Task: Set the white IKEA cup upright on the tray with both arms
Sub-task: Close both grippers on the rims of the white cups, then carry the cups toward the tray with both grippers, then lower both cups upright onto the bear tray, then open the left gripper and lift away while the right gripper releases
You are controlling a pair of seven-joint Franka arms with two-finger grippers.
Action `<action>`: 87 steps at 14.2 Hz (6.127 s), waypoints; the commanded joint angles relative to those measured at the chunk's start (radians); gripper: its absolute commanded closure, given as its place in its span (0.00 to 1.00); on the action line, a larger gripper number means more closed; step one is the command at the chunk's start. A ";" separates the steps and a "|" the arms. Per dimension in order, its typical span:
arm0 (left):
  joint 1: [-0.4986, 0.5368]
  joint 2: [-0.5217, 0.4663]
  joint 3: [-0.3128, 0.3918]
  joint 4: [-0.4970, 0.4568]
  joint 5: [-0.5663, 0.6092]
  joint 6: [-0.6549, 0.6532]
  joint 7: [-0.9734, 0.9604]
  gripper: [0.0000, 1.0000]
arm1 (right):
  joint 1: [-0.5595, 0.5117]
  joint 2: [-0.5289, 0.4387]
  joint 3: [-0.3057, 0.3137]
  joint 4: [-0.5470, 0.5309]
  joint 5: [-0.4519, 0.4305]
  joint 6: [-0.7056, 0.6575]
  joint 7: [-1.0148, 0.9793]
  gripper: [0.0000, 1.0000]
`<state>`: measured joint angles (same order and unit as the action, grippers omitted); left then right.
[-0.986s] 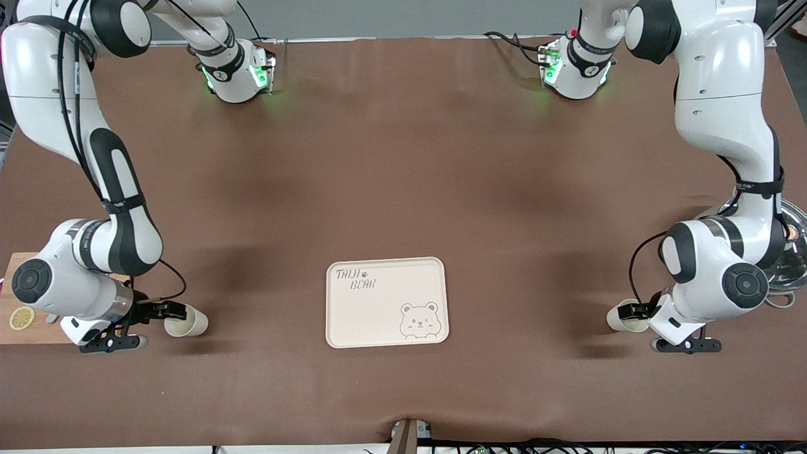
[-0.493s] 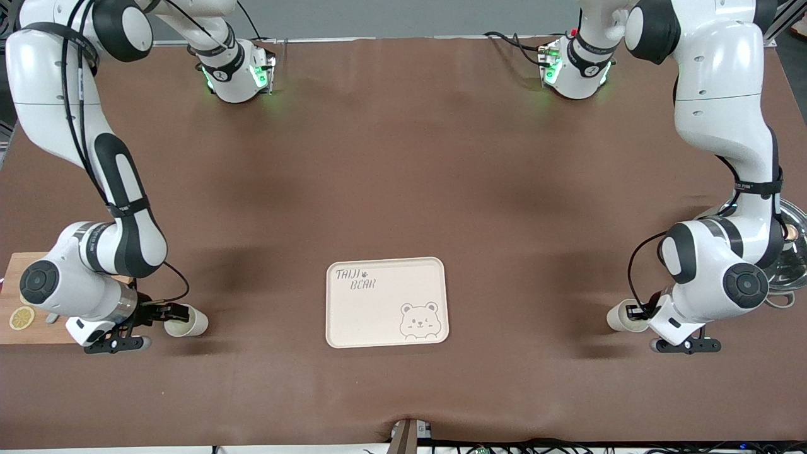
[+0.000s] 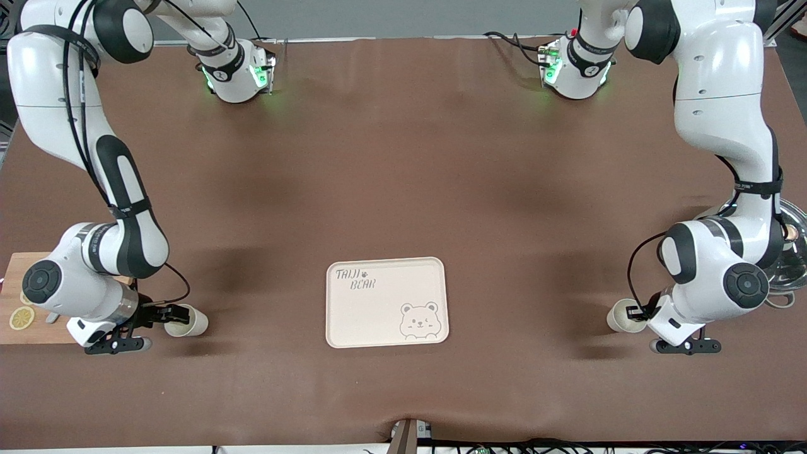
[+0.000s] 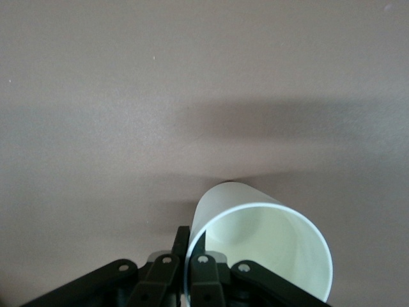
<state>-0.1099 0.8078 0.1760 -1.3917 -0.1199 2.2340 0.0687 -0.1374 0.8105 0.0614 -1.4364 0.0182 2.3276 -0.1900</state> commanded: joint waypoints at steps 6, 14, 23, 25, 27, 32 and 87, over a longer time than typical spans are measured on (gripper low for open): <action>-0.010 -0.097 -0.058 0.002 -0.035 -0.008 -0.167 1.00 | -0.002 0.010 0.005 0.017 -0.004 -0.001 0.003 0.49; -0.085 -0.104 -0.095 0.052 -0.026 -0.097 -0.501 1.00 | 0.001 0.012 0.005 0.017 -0.009 0.001 0.001 1.00; -0.263 -0.090 -0.085 0.089 -0.024 -0.100 -0.866 1.00 | 0.021 0.001 0.009 0.115 0.002 -0.176 0.021 1.00; -0.303 -0.081 -0.081 0.105 -0.024 -0.119 -0.941 1.00 | 0.041 -0.001 0.011 0.161 0.020 -0.256 0.108 1.00; -0.336 -0.073 -0.081 0.117 -0.024 -0.119 -1.015 1.00 | 0.059 -0.004 0.011 0.171 0.037 -0.275 0.153 1.00; -0.430 -0.024 -0.076 0.161 -0.024 -0.116 -1.217 1.00 | 0.113 -0.016 0.014 0.171 0.069 -0.290 0.351 1.00; -0.314 -0.492 -0.047 -0.191 0.054 -0.246 -0.707 0.00 | 0.553 0.069 -0.002 0.208 0.002 -0.080 1.169 0.00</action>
<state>-0.4472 0.3946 0.1360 -1.5000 -0.0863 1.9850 -0.6966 0.4248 0.9164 0.0558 -1.2199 0.0347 2.2840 0.9965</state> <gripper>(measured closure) 0.000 0.264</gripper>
